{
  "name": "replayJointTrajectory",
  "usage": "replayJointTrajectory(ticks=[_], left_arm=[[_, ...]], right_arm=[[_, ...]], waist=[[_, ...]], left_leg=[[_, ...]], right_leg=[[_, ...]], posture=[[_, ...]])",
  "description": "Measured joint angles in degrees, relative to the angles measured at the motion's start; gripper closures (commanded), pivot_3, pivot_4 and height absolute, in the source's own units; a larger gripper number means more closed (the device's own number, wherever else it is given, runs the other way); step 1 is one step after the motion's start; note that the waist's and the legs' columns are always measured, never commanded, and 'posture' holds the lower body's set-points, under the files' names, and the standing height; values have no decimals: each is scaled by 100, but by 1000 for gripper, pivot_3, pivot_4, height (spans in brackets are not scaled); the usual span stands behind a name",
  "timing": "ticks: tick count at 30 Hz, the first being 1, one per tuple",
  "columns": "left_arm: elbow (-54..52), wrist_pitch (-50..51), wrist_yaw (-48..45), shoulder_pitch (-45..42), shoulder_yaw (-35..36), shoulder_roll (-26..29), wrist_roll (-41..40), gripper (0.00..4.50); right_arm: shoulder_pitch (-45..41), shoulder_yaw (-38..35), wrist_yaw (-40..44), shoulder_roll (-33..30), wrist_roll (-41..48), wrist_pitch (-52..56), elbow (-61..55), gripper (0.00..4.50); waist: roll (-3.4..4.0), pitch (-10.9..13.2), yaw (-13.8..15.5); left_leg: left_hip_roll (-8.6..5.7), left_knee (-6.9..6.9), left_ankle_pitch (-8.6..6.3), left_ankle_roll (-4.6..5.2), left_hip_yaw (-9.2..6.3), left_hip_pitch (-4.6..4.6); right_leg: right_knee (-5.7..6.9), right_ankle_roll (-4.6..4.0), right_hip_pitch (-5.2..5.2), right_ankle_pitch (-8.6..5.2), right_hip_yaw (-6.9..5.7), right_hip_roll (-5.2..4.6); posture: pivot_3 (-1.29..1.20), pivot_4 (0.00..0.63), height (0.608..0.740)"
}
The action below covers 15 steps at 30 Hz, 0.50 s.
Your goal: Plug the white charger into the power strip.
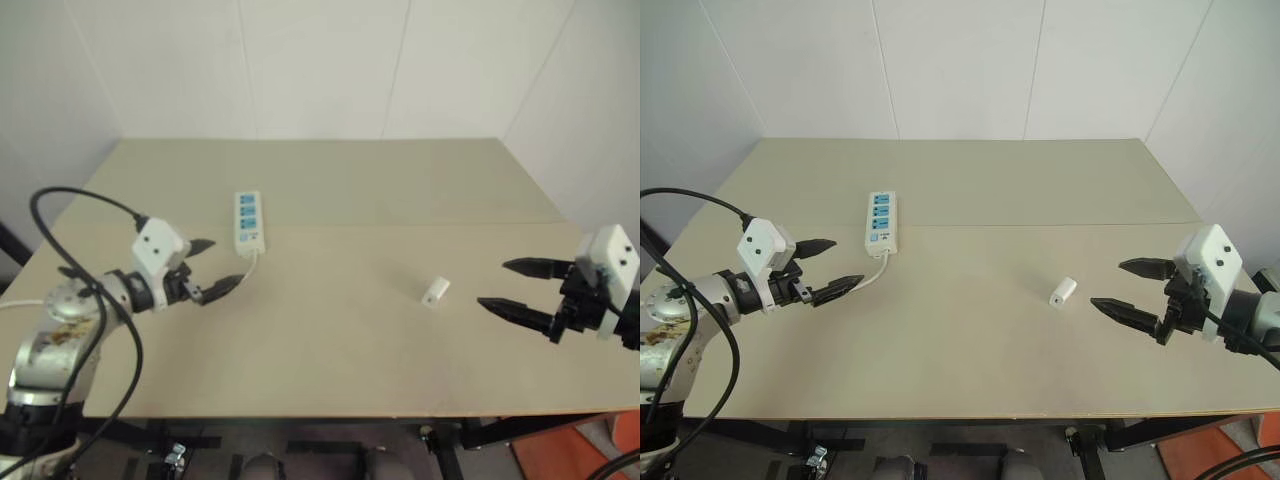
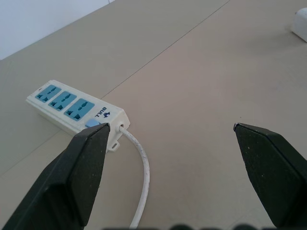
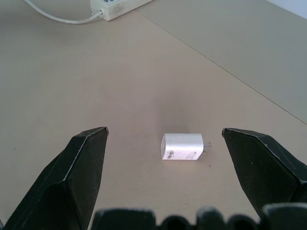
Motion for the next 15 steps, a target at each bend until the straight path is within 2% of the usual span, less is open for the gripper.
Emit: replayJointTrajectory(ticks=[15], left_arm=[[3,6,5,-135,-27,-54,-1,0]], right_arm=[[9,0,-67,0,0,-3,-2,22]], waist=[[0,0,1]], left_leg=[[0,0,0,0,0,-1]], right_leg=[[0,0,0,0,0,0]], posture=[[0,150,740]])
